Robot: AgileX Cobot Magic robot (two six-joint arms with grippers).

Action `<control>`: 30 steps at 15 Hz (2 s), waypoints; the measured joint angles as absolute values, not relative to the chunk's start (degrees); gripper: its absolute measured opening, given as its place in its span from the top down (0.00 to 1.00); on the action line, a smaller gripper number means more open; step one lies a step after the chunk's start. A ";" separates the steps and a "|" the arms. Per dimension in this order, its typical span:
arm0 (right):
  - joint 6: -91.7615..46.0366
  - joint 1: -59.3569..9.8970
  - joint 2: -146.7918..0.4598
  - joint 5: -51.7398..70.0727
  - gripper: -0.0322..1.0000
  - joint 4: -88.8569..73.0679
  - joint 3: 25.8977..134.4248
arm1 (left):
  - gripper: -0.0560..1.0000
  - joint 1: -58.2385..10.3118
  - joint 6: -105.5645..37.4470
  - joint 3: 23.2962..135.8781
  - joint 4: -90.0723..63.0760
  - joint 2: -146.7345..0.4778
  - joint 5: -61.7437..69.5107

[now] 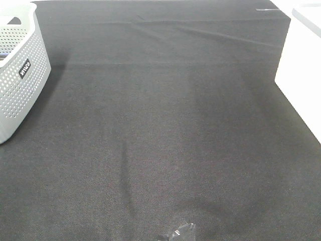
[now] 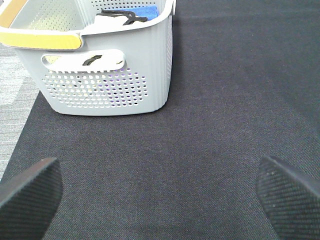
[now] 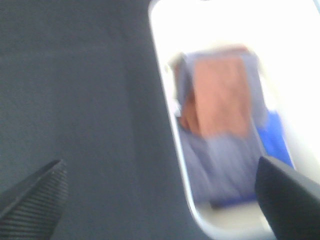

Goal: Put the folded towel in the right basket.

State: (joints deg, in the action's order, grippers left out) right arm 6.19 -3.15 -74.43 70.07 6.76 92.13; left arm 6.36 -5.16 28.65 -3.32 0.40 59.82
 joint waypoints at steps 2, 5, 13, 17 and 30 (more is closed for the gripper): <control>6.25 -3.15 -63.60 70.13 0.03 7.28 82.10 | 0.02 6.36 -5.16 28.65 -3.32 0.40 59.82; 6.36 -3.15 -46.24 70.19 0.03 7.10 69.21 | 0.02 6.36 -5.16 28.65 -3.32 0.40 59.82; 4.18 -3.15 -14.61 66.29 0.03 6.25 48.64 | 0.02 6.36 -5.16 28.65 -3.32 0.40 59.82; 4.07 -3.15 -2.92 64.46 0.03 3.04 34.84 | 0.02 6.36 -5.16 28.65 -3.32 0.40 59.82; -7.96 -3.15 0.17 61.71 0.03 -6.25 28.88 | 0.02 6.36 -5.16 28.65 -3.32 0.40 59.82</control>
